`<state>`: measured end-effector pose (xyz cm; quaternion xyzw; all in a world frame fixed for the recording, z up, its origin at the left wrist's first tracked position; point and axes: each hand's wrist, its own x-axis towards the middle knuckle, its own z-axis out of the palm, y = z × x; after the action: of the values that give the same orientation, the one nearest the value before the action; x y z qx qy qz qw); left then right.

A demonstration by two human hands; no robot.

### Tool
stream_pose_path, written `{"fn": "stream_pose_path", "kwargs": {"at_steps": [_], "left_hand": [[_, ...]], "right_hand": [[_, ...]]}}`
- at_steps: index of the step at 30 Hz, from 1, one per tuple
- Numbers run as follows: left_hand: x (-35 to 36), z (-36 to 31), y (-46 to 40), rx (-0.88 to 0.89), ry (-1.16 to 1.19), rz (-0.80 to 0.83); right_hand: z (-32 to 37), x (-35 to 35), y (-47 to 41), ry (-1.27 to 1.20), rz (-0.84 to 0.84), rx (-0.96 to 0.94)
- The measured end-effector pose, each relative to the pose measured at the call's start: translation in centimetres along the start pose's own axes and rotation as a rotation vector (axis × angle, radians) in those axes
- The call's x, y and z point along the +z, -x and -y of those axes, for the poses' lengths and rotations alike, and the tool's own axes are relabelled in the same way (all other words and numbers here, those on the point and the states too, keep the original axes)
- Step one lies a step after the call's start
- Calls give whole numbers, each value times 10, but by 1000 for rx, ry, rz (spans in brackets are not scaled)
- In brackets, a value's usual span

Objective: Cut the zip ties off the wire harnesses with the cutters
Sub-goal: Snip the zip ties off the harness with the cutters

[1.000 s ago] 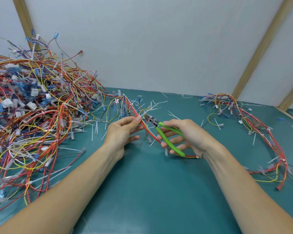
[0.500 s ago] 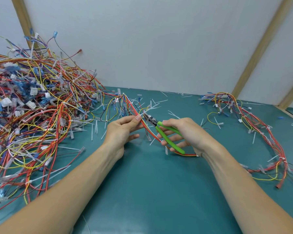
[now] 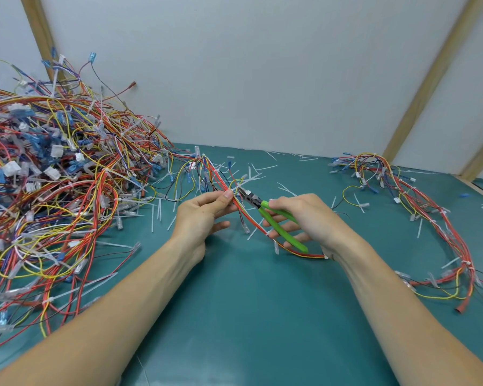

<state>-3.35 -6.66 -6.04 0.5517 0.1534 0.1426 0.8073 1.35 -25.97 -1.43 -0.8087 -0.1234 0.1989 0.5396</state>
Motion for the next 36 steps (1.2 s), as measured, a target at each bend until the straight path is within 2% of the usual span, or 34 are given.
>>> {"fn": "stream_pose_path", "kwargs": {"at_steps": [18, 31, 36], "left_hand": [[0, -3, 1, 8, -5, 1], [1, -1, 2, 34, -49, 18], [2, -2, 2, 39, -33, -2]], "right_hand": [[-4, 5, -2, 199, -142, -185], [-5, 6, -3, 181, -140, -174], [-3, 3, -2, 84, -62, -96]]}}
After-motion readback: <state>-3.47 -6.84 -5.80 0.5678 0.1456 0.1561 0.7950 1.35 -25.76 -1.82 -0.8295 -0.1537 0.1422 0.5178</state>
